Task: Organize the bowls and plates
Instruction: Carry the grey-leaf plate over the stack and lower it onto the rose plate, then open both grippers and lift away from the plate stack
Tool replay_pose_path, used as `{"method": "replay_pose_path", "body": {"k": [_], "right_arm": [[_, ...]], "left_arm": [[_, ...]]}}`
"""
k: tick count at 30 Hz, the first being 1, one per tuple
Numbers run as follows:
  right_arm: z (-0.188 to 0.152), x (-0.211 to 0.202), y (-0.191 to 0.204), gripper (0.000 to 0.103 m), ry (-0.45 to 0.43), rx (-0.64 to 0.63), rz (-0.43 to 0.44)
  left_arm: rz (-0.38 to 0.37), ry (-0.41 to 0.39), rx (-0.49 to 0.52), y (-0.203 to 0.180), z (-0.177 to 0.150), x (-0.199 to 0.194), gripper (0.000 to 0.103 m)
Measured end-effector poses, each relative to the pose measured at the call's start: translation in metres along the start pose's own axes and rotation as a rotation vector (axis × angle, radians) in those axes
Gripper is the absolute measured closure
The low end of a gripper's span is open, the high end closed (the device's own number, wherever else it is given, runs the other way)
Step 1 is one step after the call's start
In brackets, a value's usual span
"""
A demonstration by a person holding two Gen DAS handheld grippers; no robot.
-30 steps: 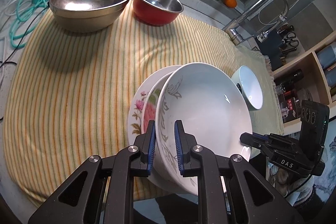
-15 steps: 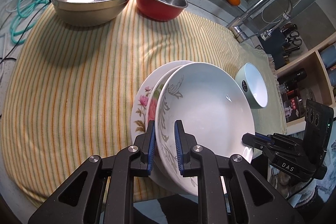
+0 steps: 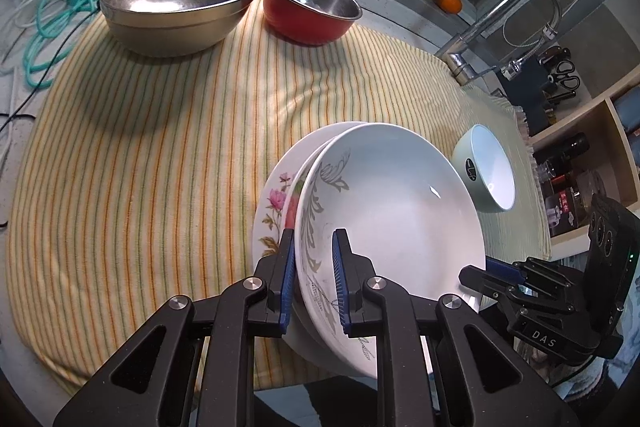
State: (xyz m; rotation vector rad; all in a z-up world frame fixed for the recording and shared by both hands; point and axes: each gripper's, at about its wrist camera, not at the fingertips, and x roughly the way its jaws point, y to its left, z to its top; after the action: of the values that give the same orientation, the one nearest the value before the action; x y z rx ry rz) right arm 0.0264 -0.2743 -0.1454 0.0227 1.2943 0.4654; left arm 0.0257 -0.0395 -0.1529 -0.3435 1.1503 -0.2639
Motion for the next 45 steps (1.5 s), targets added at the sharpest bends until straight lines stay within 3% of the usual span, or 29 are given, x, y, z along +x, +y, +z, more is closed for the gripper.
{"method": "replay_pose_path", "body": {"k": [9,12,14,15,26,30,45], "right_arm": [[0.002,0.000,0.005,0.059,-0.006,-0.010,0.000],[0.004,-0.001,0.004,0.053,-0.011,-0.007,-0.001],[0.004,-0.004,0.003,0.051,-0.015,-0.004,-0.003],[0.004,-0.005,0.001,0.049,-0.018,-0.001,-0.005],[0.010,-0.020,-0.006,0.046,-0.061,0.036,0.003],[0.019,-0.028,-0.006,0.031,-0.094,0.044,0.021],[0.079,-0.036,0.034,0.031,-0.177,0.030,0.145]], "left_arm": [[0.000,0.006,0.015,-0.001,0.001,-0.001,0.084],[-0.004,0.009,0.017,-0.003,0.001,-0.001,0.078],[0.012,0.000,0.037,-0.007,0.001,-0.002,0.062],[0.027,-0.006,0.046,-0.008,0.002,-0.003,0.060],[0.014,-0.019,0.014,0.001,0.010,-0.009,0.060],[0.014,-0.022,0.013,0.003,0.014,-0.011,0.060],[0.058,-0.119,-0.058,0.056,0.058,-0.043,0.053]]}}
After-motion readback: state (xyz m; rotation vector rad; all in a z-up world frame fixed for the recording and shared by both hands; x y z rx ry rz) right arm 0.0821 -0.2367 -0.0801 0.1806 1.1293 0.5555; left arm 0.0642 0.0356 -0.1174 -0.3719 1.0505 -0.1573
